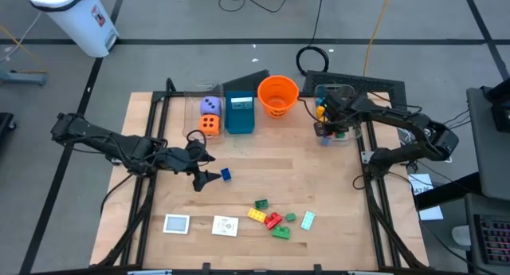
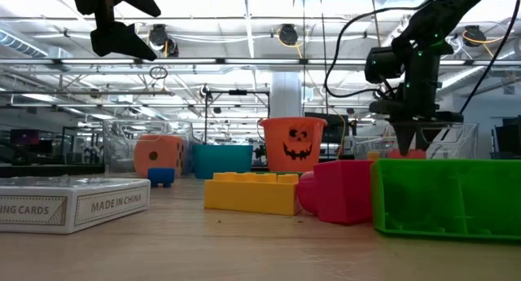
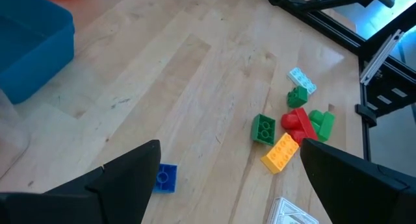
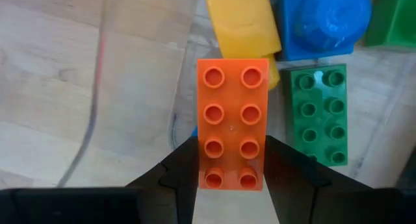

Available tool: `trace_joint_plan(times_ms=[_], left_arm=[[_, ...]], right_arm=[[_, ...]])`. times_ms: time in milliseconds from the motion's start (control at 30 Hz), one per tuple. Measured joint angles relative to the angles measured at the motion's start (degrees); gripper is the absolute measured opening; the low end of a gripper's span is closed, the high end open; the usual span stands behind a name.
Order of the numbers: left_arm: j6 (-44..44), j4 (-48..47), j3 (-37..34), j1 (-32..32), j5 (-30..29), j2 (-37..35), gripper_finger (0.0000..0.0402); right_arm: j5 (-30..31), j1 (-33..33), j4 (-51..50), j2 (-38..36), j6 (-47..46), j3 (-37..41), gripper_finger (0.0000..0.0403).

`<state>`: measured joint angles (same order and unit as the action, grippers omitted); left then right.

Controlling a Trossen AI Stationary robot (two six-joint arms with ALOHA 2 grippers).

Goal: Pick & Place Toys
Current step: Put the orange game piece into the right transparent bin, then put the blue game piece into the right transparent bin

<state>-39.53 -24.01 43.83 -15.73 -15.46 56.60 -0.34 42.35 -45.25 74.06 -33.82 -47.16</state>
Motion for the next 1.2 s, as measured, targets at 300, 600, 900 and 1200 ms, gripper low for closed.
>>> trace_joint_plan(times_ms=[300, 600, 900, 1200], left_arm=[[-0.26, 0.00, -0.01, 0.02, 0.00, 0.02, 0.0379], [-1.05, 0.02, -0.01, 0.01, 0.06, 0.01, 0.0379], [-1.05, 0.07, 0.00, 0.02, 0.22, 0.02, 0.0379], [-1.42, 1.29, 0.00, 0.02, 1.03, 0.02, 0.0379]], right_arm=[[0.07, 0.06, 1.26, 0.00, 0.42, 0.29, 0.0181], [0.37, 0.19, 0.52, -0.20, 5.43, -3.62, 0.0194], [0.44, 2.70, -6.05, -0.39, 9.87, -15.35, 0.0183], [0.27, -5.36, 6.43, -3.53, 10.35, -19.49, 0.0180]])
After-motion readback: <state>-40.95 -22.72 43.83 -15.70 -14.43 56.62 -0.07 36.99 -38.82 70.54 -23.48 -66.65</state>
